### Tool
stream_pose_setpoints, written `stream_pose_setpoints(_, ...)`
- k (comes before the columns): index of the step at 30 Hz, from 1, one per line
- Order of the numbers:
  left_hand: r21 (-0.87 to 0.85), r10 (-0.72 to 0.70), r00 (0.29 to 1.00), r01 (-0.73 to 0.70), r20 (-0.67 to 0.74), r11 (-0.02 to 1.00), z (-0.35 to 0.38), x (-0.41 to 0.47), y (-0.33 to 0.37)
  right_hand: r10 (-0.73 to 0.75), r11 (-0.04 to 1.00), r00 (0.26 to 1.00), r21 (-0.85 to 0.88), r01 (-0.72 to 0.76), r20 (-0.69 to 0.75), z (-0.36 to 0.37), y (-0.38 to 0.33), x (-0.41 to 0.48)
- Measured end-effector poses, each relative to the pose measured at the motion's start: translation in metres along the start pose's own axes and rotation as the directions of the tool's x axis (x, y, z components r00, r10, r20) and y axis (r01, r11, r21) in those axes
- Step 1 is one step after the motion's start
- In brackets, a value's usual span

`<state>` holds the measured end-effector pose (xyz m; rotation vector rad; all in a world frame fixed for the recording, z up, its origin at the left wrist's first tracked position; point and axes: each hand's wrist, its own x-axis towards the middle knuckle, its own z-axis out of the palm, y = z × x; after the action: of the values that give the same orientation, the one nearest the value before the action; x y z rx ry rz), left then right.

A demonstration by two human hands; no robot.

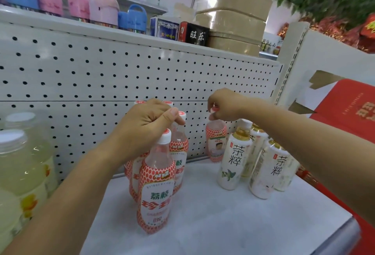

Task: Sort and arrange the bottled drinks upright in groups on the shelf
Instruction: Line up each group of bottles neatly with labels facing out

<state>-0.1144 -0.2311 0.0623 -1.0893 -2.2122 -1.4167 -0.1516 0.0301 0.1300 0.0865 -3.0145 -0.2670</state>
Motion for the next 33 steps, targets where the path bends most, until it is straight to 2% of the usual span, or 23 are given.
stream_pose_setpoints(5,-0.024,-0.022,1.000,0.022,-0.001,0.999,0.000,0.000,0.000,-0.068,0.994,0.998,0.089,0.069,-0.018,-0.016,-0.019,-0.036)
stream_pose_setpoints(11,-0.019,-0.015,1.000,0.015,0.008,1.000,-0.001,0.000,0.000,-0.137,0.964,0.989,0.239,0.119,0.062,-0.035,-0.035,-0.085)
stream_pose_setpoints(18,-0.013,0.019,1.000,-0.019,0.002,1.000,-0.002,0.000,-0.002,-0.214,0.929,0.976,0.316,0.194,0.031,-0.038,-0.054,-0.108)
stream_pose_setpoints(23,0.000,0.021,1.000,-0.021,-0.001,1.000,-0.002,0.000,-0.002,-0.232,0.931,0.971,0.302,0.203,0.063,-0.044,-0.053,-0.120)
stream_pose_setpoints(26,-0.004,0.020,1.000,-0.020,-0.002,1.000,-0.002,0.000,-0.003,-0.173,0.941,0.984,0.301,0.152,0.044,-0.044,-0.056,-0.123)
stream_pose_setpoints(29,-0.024,0.027,1.000,-0.027,-0.004,0.999,-0.002,0.001,-0.005,-0.076,0.990,0.997,0.116,0.079,-0.033,-0.030,-0.062,-0.116)
stream_pose_setpoints(31,-0.033,0.028,1.000,-0.029,-0.005,0.999,-0.002,0.000,-0.004,-0.087,0.994,0.994,0.057,0.091,-0.068,-0.024,-0.065,-0.114)
stream_pose_setpoints(33,-0.037,0.025,1.000,-0.025,-0.002,0.999,-0.002,-0.001,-0.001,-0.148,0.984,0.989,0.100,0.150,-0.031,-0.028,-0.065,-0.117)
